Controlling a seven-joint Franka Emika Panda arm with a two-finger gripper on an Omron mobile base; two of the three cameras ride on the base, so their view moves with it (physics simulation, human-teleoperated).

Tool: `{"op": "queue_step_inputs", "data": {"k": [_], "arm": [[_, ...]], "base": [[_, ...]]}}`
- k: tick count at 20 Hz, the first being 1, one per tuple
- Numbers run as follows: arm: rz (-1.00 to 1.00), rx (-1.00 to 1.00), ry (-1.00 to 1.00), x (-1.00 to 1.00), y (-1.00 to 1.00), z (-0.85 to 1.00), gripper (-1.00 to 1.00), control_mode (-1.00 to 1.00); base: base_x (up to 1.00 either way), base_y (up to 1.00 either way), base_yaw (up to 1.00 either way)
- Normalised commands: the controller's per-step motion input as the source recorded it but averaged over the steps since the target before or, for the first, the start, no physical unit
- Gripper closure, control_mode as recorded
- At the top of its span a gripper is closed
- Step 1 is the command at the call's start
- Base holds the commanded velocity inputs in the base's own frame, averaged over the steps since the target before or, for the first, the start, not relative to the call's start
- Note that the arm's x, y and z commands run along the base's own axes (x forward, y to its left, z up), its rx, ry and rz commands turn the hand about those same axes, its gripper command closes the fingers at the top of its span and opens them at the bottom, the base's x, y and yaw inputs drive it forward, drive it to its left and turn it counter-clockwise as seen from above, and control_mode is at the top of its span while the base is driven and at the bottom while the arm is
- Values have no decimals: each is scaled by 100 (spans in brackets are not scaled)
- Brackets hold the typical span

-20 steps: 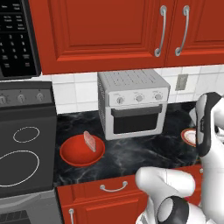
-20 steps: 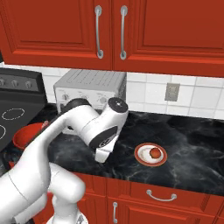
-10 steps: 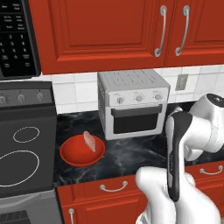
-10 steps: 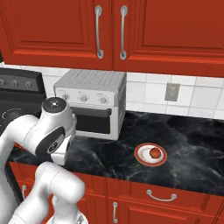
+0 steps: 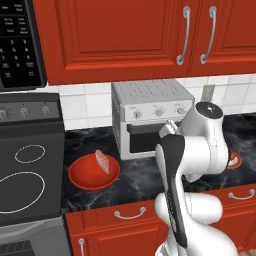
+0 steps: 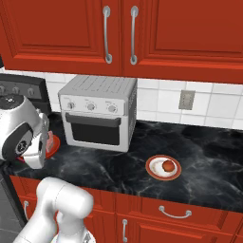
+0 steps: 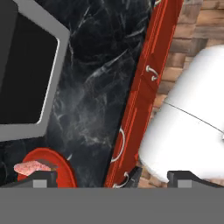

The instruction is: Remove the apple from the bowl and place it on the small plate. Then place the bowl with only the steak in the microwave, close the door, and press the start button to microwave the steak.

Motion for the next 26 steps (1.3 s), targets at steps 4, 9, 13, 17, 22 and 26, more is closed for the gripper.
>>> {"op": "queue_step_inputs", "data": {"k": [4,9,13,17,22,26], "arm": [[23,-22,-3,-30,55,36,-100,-100],[26,-32,-1,-47,65,12,-100,-100],[27,-33,0,-38,69,0,-100,-100],[34,-26,7,-6,62,1,-100,-100],[47,-18,24,39,47,-10,-100,-100],[44,-15,28,58,47,-29,-100,-100]], "base": [[0,0,0],[0,0,0],[0,0,0],[0,0,0],[0,0,0],[0,0,0]]}}
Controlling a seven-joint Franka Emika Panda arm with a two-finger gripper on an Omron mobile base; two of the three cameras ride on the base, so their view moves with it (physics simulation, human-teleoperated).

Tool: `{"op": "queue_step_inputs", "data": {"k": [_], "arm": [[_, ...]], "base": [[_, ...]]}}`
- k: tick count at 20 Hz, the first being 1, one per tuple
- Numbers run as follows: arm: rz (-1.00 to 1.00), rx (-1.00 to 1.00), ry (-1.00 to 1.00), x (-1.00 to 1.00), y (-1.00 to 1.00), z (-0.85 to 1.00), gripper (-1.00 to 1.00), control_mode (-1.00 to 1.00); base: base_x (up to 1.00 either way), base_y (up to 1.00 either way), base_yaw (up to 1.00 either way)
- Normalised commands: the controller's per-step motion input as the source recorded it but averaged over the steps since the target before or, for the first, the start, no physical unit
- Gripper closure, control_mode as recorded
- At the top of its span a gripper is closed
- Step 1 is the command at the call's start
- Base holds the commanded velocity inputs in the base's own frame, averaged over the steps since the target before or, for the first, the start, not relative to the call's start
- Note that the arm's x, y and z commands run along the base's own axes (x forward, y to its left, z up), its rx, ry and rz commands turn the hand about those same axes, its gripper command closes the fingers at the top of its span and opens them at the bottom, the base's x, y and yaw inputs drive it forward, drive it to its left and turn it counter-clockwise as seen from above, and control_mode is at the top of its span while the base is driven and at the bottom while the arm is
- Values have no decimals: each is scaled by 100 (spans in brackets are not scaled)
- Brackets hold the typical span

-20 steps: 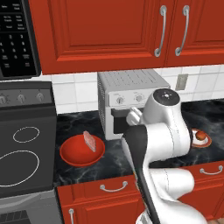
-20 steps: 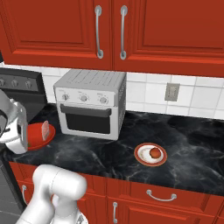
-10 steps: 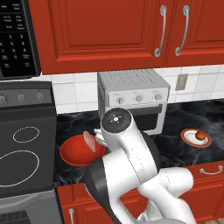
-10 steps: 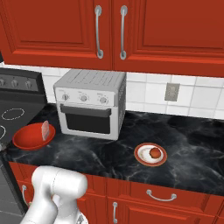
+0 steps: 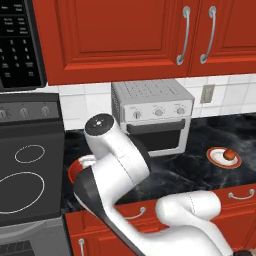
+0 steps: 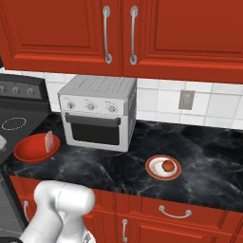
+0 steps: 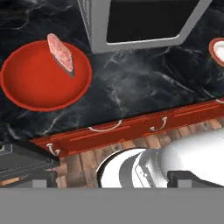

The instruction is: Remove the apple from the bowl and place it on the small plate. Then place the bowl with only the steak in the microwave, close the door, and press the start button to microwave the steak.

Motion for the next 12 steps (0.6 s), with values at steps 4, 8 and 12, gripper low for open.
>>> {"op": "queue_step_inputs", "data": {"k": [4,8,12], "arm": [[38,-12,24,63,43,-31,-100,-100],[33,-14,13,50,52,-39,-100,-100],[24,-13,12,34,29,-37,-100,-100]], "base": [[0,0,0],[0,0,0],[0,0,0]]}}
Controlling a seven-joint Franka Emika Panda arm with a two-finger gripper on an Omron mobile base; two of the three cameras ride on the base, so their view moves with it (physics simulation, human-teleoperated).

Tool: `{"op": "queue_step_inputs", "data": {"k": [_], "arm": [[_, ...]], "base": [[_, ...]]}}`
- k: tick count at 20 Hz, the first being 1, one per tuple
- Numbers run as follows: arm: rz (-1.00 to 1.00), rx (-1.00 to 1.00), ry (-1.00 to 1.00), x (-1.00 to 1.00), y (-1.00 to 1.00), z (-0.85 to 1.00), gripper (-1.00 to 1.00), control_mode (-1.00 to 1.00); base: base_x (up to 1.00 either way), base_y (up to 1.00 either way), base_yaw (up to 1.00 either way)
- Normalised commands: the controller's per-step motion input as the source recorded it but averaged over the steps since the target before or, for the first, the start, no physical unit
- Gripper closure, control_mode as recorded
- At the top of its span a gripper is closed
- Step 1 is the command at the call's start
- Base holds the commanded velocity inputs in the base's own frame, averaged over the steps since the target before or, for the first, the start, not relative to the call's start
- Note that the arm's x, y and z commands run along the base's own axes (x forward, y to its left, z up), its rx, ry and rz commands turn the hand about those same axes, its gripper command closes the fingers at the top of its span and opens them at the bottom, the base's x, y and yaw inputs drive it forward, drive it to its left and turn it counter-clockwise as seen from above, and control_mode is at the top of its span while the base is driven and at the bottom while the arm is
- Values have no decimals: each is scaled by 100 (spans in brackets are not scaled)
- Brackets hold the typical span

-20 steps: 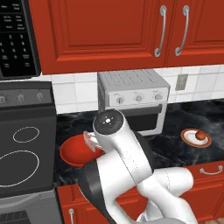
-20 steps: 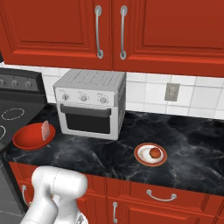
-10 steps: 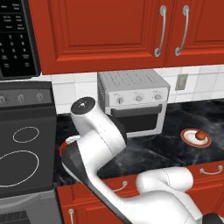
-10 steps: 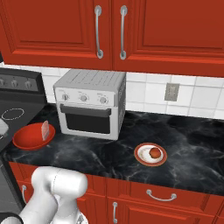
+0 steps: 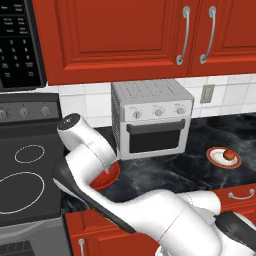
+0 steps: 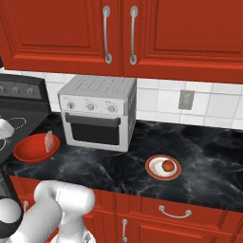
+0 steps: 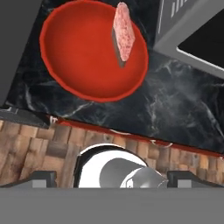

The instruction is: Remove the apple from the bowl and place it on the small plate. Then place the bowl with only the steak in the microwave, close the door, and press the start button to microwave the steak.

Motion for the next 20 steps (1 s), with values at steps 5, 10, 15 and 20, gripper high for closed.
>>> {"op": "queue_step_inputs", "data": {"k": [5,10,15,20], "arm": [[1,-10,0,34,14,-56,-100,-100],[0,-13,8,54,29,-60,-100,-100],[3,-19,18,48,29,-63,-100,-100],[6,-19,5,11,19,-24,-100,-100]], "base": [[0,0,0],[0,0,0],[0,0,0],[0,0,0]]}}
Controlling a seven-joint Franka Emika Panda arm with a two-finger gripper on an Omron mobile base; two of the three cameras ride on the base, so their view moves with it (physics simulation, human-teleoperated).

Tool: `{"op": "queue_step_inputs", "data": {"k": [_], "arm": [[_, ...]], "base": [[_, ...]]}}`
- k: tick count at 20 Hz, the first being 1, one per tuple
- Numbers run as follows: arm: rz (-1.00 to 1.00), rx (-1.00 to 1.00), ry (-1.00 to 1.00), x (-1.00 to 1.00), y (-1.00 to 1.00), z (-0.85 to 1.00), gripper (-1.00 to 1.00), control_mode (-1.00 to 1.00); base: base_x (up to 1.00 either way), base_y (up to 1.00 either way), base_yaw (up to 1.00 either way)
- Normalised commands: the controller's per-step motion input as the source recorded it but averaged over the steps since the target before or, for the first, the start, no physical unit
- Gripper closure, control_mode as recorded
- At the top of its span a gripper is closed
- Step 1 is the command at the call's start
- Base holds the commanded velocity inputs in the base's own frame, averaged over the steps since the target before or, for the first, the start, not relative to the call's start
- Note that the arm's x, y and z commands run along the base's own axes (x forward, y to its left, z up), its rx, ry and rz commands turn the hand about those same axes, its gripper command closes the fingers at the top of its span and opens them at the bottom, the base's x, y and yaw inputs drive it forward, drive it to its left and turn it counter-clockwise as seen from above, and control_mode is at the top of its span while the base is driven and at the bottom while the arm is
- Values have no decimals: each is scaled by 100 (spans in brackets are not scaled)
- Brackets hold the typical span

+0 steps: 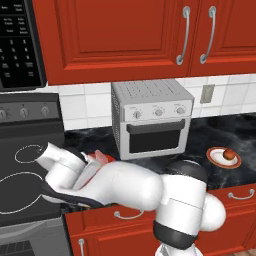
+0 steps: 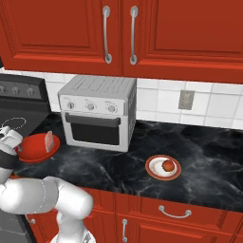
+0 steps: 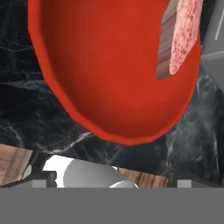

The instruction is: Remove the apple from the bowl and place it on the small plate. Then place the bowl with only the steak in the microwave, close the door, and press the start button to microwave the steak.

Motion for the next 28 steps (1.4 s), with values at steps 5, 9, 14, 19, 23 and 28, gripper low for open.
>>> {"op": "queue_step_inputs", "data": {"k": [5,9,14,19,23,28], "arm": [[9,-23,8,36,28,-17,-100,-100],[11,-16,11,50,21,-52,-100,-100],[12,-11,14,49,27,-52,-100,-100],[10,-6,6,28,13,-23,-100,-100],[6,-2,0,-2,-6,-15,-100,-100],[0,0,0,-31,-48,-23,-100,-100]], "base": [[0,0,0],[0,0,0],[0,0,0],[0,0,0],[0,0,0],[0,0,0]]}}
